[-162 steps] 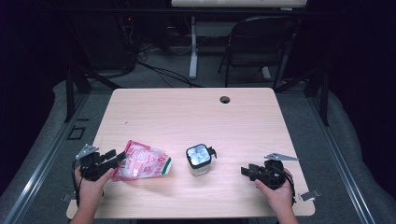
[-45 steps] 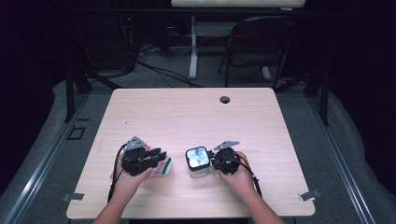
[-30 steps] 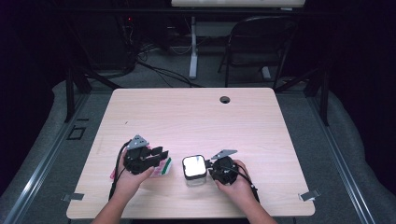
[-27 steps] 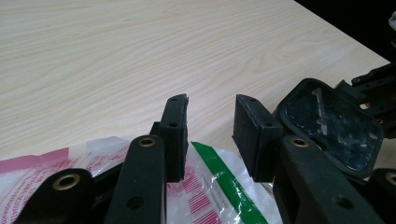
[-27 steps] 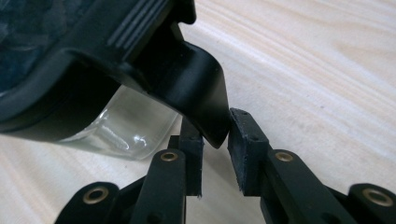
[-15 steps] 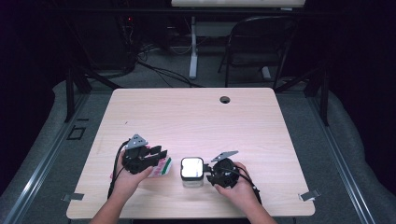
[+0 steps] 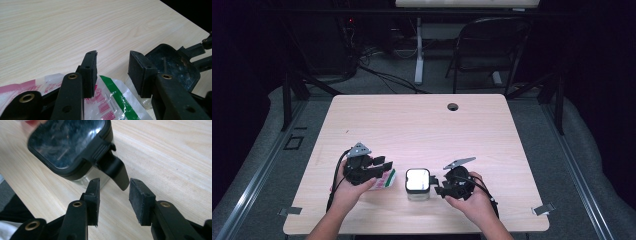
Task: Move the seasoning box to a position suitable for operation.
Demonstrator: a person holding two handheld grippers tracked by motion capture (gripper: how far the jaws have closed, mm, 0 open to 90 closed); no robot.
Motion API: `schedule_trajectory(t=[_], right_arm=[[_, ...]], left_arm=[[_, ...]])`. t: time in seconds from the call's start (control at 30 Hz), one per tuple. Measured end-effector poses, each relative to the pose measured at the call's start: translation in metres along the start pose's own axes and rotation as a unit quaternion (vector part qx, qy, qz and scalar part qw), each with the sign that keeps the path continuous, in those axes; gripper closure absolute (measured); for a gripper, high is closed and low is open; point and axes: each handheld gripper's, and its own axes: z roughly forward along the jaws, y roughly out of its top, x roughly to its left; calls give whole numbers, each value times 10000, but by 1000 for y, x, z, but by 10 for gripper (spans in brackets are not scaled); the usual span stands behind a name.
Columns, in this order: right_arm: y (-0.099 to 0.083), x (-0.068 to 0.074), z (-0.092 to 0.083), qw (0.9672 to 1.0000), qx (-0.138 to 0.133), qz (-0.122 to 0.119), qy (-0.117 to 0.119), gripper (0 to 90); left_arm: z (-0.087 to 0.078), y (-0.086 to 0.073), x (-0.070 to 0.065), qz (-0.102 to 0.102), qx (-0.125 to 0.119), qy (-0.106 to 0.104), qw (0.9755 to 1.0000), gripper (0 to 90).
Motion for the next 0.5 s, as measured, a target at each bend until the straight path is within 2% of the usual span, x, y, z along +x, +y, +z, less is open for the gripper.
schedule_trajectory(t=[0.17,0.37,0.5], right_arm=[[4,0,-11,9997,-209,138,60,599],[9,0,-18,9995,-296,112,51,597],[14,0,-28,9986,-471,149,165,597]], left_arm=[[0,0,-1,-72,47,-67,9999,571],[-2,-1,-5,-35,66,-133,9999,550],[-4,-2,-5,-68,72,-172,9998,537]])
